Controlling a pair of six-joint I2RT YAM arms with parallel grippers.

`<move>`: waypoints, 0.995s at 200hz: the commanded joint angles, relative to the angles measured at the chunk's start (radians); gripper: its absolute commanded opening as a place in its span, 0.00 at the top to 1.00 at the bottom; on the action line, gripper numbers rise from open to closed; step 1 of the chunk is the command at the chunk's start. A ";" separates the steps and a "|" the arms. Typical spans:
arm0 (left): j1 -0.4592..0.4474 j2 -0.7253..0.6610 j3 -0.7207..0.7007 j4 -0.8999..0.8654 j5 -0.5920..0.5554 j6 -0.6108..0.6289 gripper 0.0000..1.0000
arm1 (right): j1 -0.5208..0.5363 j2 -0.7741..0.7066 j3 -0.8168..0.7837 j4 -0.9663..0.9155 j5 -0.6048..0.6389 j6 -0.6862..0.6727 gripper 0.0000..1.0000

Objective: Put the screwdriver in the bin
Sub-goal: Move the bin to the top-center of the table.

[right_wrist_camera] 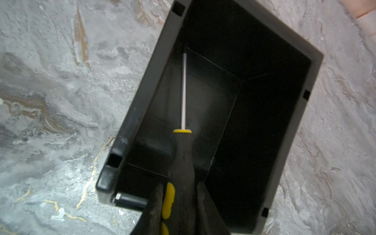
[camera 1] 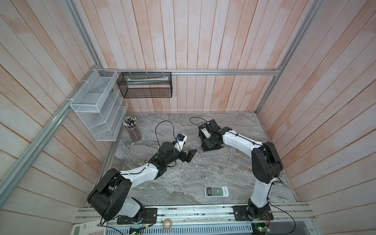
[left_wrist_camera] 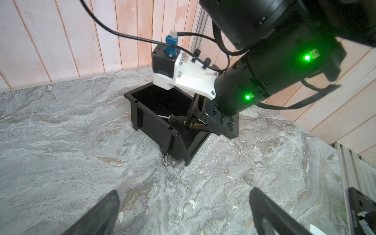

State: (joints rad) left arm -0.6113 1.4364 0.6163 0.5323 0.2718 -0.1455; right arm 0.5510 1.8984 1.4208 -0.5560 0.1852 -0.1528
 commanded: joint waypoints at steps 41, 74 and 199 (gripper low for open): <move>-0.002 -0.010 0.018 -0.003 -0.040 0.046 0.00 | 0.013 0.103 0.134 -0.026 -0.054 -0.054 0.97; -0.002 -0.035 -0.004 0.018 -0.045 0.053 0.00 | 0.022 0.113 0.169 -0.014 -0.066 -0.086 0.97; -0.003 -0.137 -0.004 -0.049 -0.247 -0.012 0.00 | 0.063 0.149 0.255 -0.076 -0.072 -0.142 0.96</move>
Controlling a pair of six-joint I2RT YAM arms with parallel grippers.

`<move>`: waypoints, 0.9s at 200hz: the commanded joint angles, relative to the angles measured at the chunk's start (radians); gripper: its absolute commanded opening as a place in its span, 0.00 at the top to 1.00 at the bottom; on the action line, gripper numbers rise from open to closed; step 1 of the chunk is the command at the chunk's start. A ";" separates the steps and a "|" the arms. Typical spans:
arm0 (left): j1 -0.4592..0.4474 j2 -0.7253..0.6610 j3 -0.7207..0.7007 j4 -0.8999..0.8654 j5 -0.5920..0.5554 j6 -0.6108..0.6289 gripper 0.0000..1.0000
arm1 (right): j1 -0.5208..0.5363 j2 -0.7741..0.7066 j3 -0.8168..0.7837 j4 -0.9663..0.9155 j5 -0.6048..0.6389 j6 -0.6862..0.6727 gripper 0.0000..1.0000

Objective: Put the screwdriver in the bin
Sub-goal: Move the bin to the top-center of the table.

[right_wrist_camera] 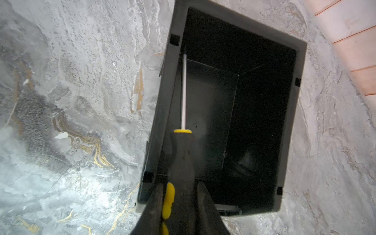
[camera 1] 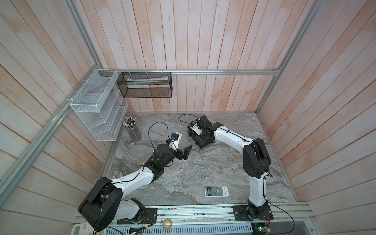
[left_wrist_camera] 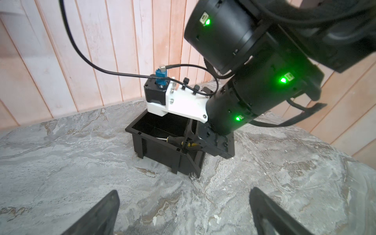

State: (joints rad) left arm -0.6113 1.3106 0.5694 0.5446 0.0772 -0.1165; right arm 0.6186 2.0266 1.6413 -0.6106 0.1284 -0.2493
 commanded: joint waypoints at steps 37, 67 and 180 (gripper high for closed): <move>-0.013 -0.065 0.034 -0.146 -0.066 -0.093 0.00 | -0.031 0.037 0.081 -0.022 -0.064 -0.095 0.96; -0.023 -0.110 0.043 -0.221 -0.098 -0.096 0.00 | -0.063 0.055 0.111 -0.013 -0.083 -0.112 0.96; -0.076 -0.108 0.108 -0.319 -0.162 -0.094 0.00 | -0.082 0.111 0.095 0.091 -0.146 -0.166 0.89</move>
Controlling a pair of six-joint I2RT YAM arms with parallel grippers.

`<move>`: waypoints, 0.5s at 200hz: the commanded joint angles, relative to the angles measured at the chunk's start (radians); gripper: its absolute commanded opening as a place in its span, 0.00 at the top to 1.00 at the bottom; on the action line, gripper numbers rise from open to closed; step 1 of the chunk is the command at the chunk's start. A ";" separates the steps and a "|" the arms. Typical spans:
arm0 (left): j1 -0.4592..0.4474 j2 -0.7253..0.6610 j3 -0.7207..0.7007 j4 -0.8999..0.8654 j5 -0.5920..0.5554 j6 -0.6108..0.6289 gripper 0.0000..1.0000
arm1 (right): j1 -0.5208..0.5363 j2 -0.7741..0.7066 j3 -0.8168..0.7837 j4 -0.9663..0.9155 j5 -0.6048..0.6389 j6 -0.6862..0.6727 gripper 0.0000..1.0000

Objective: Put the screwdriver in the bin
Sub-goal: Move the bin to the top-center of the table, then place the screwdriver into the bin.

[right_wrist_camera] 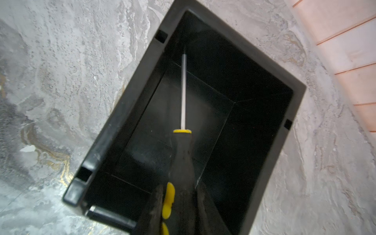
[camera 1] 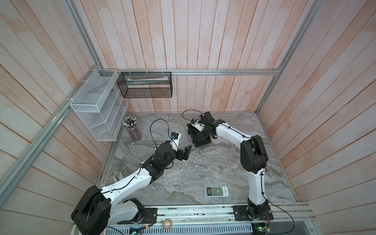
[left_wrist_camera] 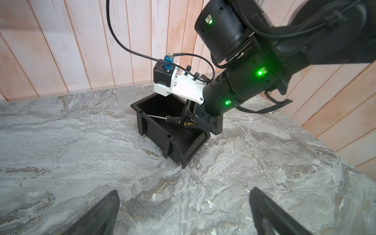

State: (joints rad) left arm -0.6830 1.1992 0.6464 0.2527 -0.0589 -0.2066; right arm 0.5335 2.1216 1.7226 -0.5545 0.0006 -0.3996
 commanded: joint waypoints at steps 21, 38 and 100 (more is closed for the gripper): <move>-0.003 0.009 0.048 -0.038 -0.025 0.002 0.00 | 0.003 0.030 0.013 0.043 0.000 -0.026 0.89; -0.004 0.011 0.068 -0.056 -0.021 0.005 0.00 | -0.001 0.045 0.015 0.048 0.016 -0.037 0.89; -0.006 0.004 0.086 -0.114 -0.020 0.022 0.00 | -0.003 0.083 0.035 0.066 0.036 -0.035 0.82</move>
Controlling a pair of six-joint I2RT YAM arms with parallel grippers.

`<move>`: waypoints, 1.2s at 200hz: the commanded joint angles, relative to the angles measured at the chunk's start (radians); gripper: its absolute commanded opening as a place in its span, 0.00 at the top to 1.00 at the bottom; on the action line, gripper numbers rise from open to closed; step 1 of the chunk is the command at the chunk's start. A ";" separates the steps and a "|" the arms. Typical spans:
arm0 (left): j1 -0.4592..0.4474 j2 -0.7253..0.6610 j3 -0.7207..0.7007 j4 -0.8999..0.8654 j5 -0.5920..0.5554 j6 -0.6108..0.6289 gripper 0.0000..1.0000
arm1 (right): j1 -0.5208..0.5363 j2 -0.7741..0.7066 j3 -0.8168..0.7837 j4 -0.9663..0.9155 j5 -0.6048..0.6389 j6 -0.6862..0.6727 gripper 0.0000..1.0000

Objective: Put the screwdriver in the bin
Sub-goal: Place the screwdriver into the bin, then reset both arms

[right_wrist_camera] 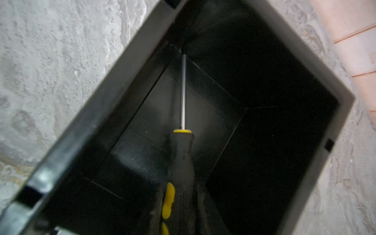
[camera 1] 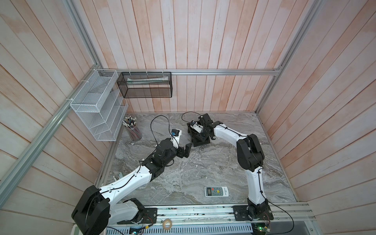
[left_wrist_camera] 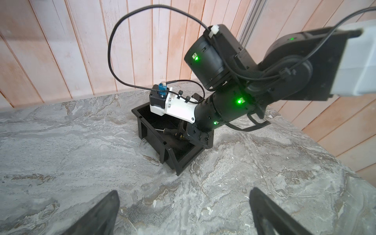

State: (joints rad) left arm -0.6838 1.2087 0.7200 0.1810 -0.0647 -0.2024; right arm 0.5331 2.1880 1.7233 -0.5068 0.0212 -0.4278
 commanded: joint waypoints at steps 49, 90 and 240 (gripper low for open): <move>-0.004 -0.024 0.019 -0.083 -0.023 0.028 0.00 | -0.002 -0.035 0.004 0.061 -0.007 0.039 0.69; -0.004 -0.021 0.055 -0.134 -0.038 0.038 0.00 | -0.003 -0.114 -0.043 0.124 -0.030 0.069 0.53; 0.297 -0.146 -0.164 0.174 -0.413 0.065 0.00 | -0.194 -0.817 -1.031 1.048 0.565 0.580 0.02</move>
State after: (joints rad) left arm -0.4526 1.0904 0.6609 0.2184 -0.3187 -0.1509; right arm 0.3336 1.4082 0.8204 0.3302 0.3004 0.0616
